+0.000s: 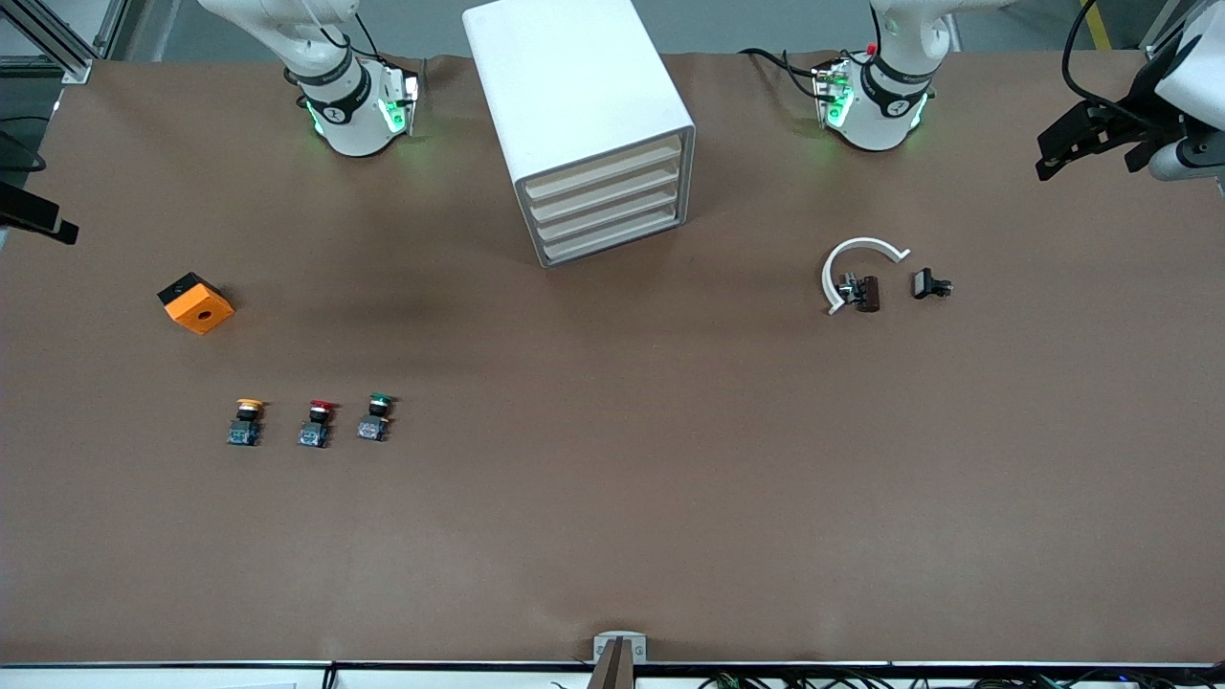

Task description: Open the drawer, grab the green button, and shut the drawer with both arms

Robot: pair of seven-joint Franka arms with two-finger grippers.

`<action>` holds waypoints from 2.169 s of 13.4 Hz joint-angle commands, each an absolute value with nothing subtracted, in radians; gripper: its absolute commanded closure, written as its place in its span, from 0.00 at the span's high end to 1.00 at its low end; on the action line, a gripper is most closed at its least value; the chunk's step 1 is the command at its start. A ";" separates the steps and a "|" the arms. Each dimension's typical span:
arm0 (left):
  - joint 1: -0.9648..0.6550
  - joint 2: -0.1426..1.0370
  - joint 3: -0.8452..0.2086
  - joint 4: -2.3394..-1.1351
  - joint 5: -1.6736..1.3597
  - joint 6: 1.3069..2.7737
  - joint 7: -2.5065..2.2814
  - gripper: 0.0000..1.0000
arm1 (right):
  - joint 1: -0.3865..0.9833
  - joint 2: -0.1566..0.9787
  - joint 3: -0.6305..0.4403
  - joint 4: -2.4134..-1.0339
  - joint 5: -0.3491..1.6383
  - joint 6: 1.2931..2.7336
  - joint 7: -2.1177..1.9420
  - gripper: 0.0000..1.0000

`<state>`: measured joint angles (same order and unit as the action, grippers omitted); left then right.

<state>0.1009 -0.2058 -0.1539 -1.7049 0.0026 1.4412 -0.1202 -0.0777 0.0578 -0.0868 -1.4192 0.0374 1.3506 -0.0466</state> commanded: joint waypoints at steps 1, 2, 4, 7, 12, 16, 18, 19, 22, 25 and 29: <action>0.106 -0.232 -0.152 -1.724 -0.011 1.439 -0.101 1.00 | -0.012 0.006 -0.081 -1.465 0.037 1.362 0.061 1.00; 0.107 -0.230 -0.150 -1.724 -0.011 1.434 -0.101 1.00 | -0.003 -0.008 -0.081 -1.486 0.037 1.370 0.083 1.00; 0.106 -0.224 -0.152 -1.718 -0.009 1.430 -0.103 1.00 | 0.003 -0.046 -0.083 -1.541 0.037 1.405 0.087 1.00; 0.106 -0.222 -0.152 -1.720 -0.009 1.431 -0.103 1.00 | 0.003 -0.100 -0.083 -1.618 0.035 1.442 0.087 1.00; 0.101 -0.216 -0.153 -1.724 -0.009 1.451 -0.104 1.00 | -0.076 -0.143 -0.002 -1.678 0.038 1.457 0.089 1.00; 0.104 -0.169 -0.152 -1.669 -0.009 1.460 -0.101 1.00 | -0.080 -0.155 0.006 -1.697 0.038 1.462 0.089 1.00; 0.106 -0.157 -0.152 -1.663 -0.008 1.460 -0.100 1.00 | -0.081 -0.163 0.003 -1.698 0.037 1.456 0.087 1.00; 0.107 -0.155 -0.152 -1.661 -0.008 1.460 -0.100 1.00 | -0.083 -0.167 0.000 -1.712 0.035 1.457 0.087 1.00; 0.106 -0.130 -0.150 -1.611 0.000 1.457 -0.106 1.00 | -0.077 -0.169 0.006 -1.715 0.026 1.469 0.086 1.00; 0.104 -0.127 -0.150 -1.601 0.008 1.453 -0.107 1.00 | -0.072 -0.182 0.006 -1.710 0.026 1.521 0.086 1.00; 0.101 -0.124 -0.150 -1.606 0.009 1.450 -0.109 1.00 | -0.075 -0.201 0.003 -1.715 0.022 1.531 0.064 1.00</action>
